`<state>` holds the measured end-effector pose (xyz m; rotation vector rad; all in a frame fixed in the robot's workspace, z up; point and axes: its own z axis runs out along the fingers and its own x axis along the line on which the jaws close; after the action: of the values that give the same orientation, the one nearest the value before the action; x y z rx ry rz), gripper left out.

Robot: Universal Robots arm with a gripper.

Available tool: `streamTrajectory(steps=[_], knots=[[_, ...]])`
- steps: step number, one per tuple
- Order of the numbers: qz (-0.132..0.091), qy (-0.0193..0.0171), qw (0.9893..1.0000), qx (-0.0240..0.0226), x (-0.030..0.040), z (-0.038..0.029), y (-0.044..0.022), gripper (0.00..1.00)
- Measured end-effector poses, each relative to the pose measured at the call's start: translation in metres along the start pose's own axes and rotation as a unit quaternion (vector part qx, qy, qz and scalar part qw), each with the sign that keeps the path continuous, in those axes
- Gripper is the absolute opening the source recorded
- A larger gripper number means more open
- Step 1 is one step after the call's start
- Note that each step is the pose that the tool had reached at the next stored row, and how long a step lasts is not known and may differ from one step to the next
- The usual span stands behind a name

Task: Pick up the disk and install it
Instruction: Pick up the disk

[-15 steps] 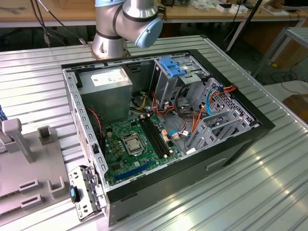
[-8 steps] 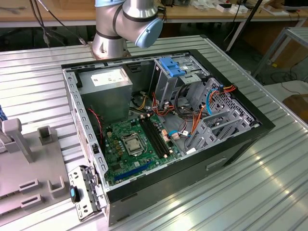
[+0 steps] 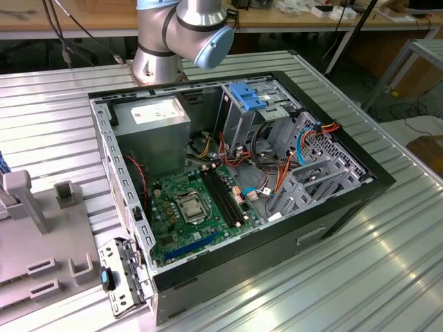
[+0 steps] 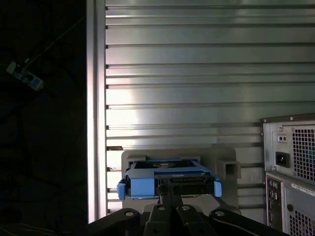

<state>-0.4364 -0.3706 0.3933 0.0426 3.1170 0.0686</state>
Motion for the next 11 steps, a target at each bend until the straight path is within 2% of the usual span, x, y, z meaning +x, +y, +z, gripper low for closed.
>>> streamTrajectory(steps=[4,7,10,11], knots=[[-0.016,0.0007,0.9999,-0.0003,0.0002,-0.0001,0.0001,0.11],[-0.055,0.0025,0.9985,-0.0012,0.0005,-0.0001,0.0,0.11],[-0.095,0.0042,0.9954,-0.0022,0.0006,0.0,0.0,0.11],[-0.112,0.005,0.9937,-0.0025,0.0005,0.0,0.0,0.11]])
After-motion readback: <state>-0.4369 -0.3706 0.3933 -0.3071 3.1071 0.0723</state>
